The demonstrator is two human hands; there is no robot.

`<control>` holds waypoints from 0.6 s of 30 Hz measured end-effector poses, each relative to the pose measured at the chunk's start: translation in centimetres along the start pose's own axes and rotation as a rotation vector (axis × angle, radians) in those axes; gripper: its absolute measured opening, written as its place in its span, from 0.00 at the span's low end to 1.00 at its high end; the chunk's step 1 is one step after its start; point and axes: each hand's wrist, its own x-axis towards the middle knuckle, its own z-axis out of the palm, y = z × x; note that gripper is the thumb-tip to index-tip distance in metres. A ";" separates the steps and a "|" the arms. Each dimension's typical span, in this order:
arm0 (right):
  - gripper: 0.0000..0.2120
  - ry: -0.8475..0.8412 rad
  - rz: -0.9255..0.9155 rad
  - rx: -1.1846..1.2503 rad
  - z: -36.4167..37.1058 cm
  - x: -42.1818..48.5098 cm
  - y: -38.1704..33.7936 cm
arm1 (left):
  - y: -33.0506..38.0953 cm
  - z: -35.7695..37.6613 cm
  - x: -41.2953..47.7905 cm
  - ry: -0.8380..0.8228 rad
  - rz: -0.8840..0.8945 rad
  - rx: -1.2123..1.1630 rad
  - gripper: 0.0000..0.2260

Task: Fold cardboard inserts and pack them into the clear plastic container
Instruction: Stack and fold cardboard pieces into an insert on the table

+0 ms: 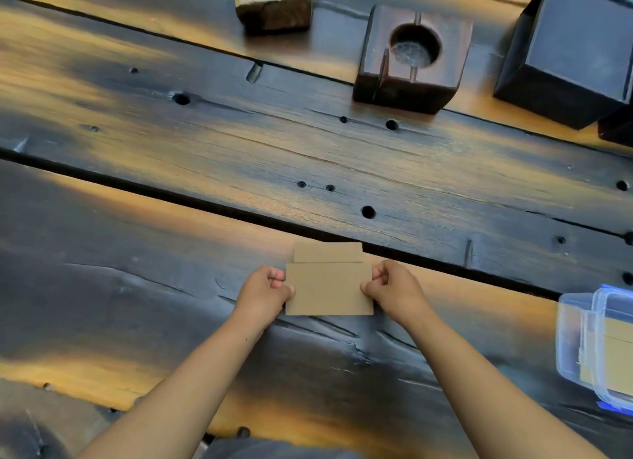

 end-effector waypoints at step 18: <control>0.11 0.030 -0.043 -0.209 -0.1 0.9 -1.5 | 0.6 0.3 1.3 0.054 0.033 0.139 0.12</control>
